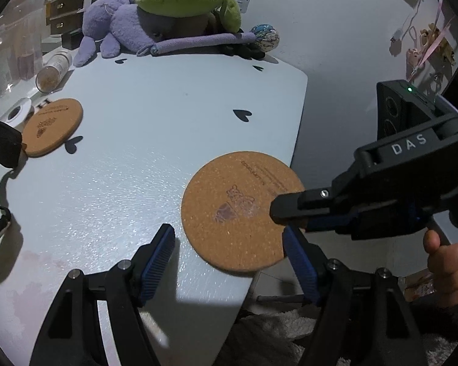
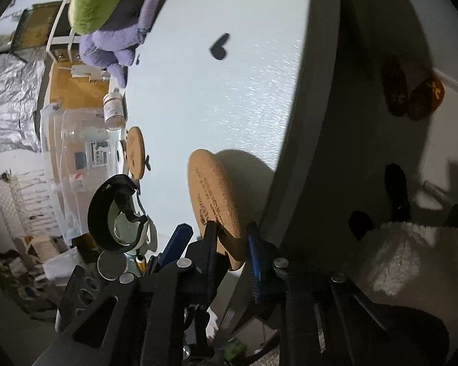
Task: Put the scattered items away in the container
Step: 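Lift the cork coaster off the table with the right gripper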
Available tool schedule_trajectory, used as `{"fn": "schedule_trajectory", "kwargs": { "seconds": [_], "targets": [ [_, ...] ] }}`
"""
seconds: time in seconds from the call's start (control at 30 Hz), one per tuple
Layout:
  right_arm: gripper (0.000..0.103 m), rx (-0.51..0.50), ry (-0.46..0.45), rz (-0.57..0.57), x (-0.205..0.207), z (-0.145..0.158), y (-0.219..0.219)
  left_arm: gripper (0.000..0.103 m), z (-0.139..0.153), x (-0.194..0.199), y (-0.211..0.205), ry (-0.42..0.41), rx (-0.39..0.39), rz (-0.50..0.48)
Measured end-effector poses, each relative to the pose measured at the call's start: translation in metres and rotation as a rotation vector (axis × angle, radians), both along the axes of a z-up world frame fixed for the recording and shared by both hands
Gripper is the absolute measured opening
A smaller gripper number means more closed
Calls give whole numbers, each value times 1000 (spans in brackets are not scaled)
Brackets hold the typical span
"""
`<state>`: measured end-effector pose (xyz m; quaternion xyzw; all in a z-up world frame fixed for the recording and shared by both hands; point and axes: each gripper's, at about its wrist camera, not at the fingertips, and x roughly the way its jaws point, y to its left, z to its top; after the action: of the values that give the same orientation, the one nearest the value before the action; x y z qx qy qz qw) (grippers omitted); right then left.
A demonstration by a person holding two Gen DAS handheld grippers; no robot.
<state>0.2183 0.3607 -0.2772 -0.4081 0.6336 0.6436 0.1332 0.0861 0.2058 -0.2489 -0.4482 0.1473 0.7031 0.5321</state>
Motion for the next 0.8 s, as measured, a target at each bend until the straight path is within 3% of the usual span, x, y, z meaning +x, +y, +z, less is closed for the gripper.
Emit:
{"fn": "schedule_trajectory", "kwargs": {
  "seconds": [0.2,0.47,0.6,0.8],
  "targets": [
    [10,26,70,14,-8,20,2,73,12,1,-26,32,6,14],
    [10,8,125,41,-30,35,-6,73,28,-7,-65,74,15,85],
    [10,44,183,81,-48,62,-9,73,41,-20,-87,81,33,165],
    [10,206,355,197,-95,142,-2,73,59,-42,-125,105,42,290]
  ]
}}
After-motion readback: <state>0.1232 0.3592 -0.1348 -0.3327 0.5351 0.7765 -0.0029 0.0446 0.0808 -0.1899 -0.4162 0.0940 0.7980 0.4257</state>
